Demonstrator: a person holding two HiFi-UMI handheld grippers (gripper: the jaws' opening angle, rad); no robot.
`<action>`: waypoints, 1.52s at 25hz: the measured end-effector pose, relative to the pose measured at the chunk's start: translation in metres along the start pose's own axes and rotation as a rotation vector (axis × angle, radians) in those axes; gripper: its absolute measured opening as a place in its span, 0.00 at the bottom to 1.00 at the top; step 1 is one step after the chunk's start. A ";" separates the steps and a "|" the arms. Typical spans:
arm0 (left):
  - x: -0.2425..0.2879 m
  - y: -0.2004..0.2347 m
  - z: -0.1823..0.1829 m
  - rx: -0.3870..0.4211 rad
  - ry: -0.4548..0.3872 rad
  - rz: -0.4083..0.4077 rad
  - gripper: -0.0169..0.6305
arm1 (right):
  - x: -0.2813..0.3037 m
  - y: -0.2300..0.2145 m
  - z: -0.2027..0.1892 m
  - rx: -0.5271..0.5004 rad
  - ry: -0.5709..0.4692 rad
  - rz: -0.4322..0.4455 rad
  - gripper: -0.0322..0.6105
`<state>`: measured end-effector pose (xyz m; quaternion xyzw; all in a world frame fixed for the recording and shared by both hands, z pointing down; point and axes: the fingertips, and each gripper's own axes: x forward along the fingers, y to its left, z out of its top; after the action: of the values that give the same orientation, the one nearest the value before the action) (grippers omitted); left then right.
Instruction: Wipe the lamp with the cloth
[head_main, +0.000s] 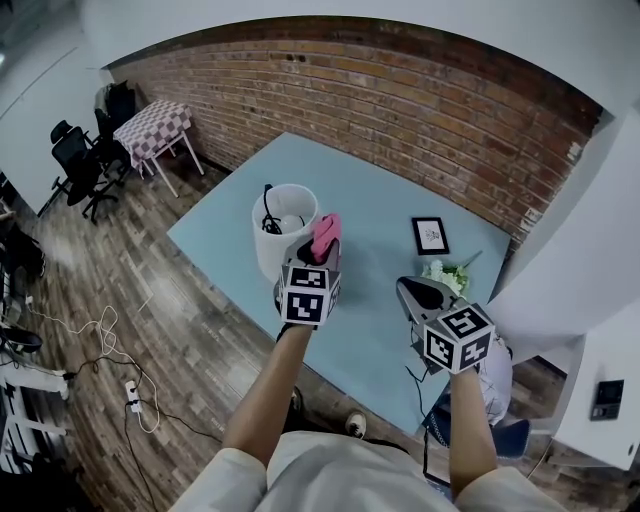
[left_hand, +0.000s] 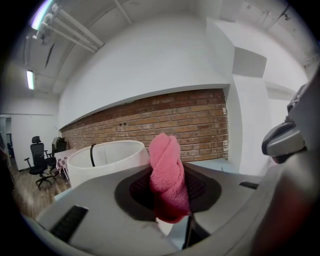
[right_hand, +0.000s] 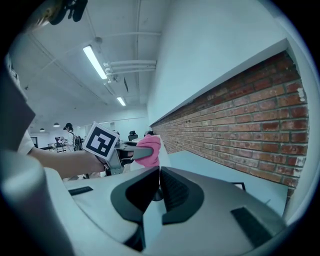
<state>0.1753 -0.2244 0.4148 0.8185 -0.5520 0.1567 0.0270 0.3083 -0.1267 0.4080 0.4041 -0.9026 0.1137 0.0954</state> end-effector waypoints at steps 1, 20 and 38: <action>0.001 -0.001 -0.003 0.000 0.006 -0.004 0.22 | 0.001 0.000 0.000 0.002 0.001 0.000 0.05; -0.025 -0.024 -0.069 0.012 0.101 -0.084 0.23 | 0.000 0.003 0.005 0.011 0.007 -0.020 0.05; -0.248 0.034 -0.021 -0.033 -0.190 -0.071 0.23 | -0.037 0.146 0.060 -0.084 -0.120 -0.036 0.05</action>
<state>0.0544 -0.0109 0.3595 0.8481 -0.5254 0.0683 -0.0067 0.2178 -0.0229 0.3217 0.4220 -0.9032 0.0496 0.0599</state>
